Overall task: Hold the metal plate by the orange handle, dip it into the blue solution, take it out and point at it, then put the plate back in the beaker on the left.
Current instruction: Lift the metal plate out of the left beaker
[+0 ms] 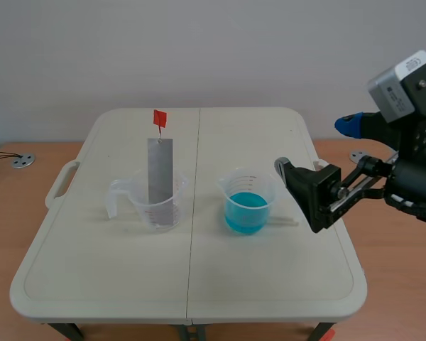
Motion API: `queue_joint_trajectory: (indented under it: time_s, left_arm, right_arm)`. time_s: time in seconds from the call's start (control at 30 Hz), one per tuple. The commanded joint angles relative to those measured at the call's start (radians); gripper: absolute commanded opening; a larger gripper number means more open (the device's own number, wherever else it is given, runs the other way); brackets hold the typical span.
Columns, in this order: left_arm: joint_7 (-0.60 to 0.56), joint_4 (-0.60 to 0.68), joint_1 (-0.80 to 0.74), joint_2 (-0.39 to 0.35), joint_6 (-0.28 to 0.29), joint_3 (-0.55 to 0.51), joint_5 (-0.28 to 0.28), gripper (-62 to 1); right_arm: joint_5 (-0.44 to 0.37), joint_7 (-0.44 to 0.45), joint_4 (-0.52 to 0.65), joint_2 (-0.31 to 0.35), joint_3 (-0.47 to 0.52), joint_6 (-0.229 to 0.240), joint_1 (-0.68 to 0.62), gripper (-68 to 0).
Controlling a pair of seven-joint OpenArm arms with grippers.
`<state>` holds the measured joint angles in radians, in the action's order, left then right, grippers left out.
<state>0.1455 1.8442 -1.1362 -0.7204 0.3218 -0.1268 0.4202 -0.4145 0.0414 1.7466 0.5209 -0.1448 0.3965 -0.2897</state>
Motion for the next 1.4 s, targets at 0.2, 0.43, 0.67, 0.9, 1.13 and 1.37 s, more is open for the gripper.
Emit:
queue_joint_trajectory:
  time_s: [0.2, 0.43, 0.67, 0.9, 1.13, 1.37]
  left_arm:
    - [-0.014, -0.099, 0.0, 0.005, 0.003, 0.004, 0.007, -58.2]
    - [-0.017, -0.145, 0.001, 0.005, 0.006, 0.004, 0.007, -58.2]
    - [-0.016, -0.145, 0.001, 0.005, 0.006, 0.004, 0.007, -58.2]
    - [-0.014, -0.145, 0.001, 0.005, 0.006, 0.004, 0.007, -58.2]
    - [-0.015, -0.144, 0.004, 0.005, 0.007, 0.004, 0.007, -58.2]
    - [-0.014, -0.144, 0.003, 0.005, 0.007, 0.004, 0.007, -58.2]
  right_arm:
    - [-0.008, 0.009, -0.098, -0.001, -0.116, -0.004, 0.185, -1.2]
    - [-0.007, 0.009, -0.221, -0.065, -0.223, -0.003, 0.323, -1.2]
    - [-0.006, 0.009, -0.372, -0.135, -0.336, 0.0, 0.468, -1.2]
    - [-0.003, 0.009, -0.502, -0.198, -0.439, 0.0, 0.6, -1.2]
    - [-0.003, 0.005, -0.592, -0.265, -0.494, 0.0, 0.7, -1.2]
    - [0.004, -0.025, -0.725, -0.348, -0.529, 0.0, 0.804, -1.2]
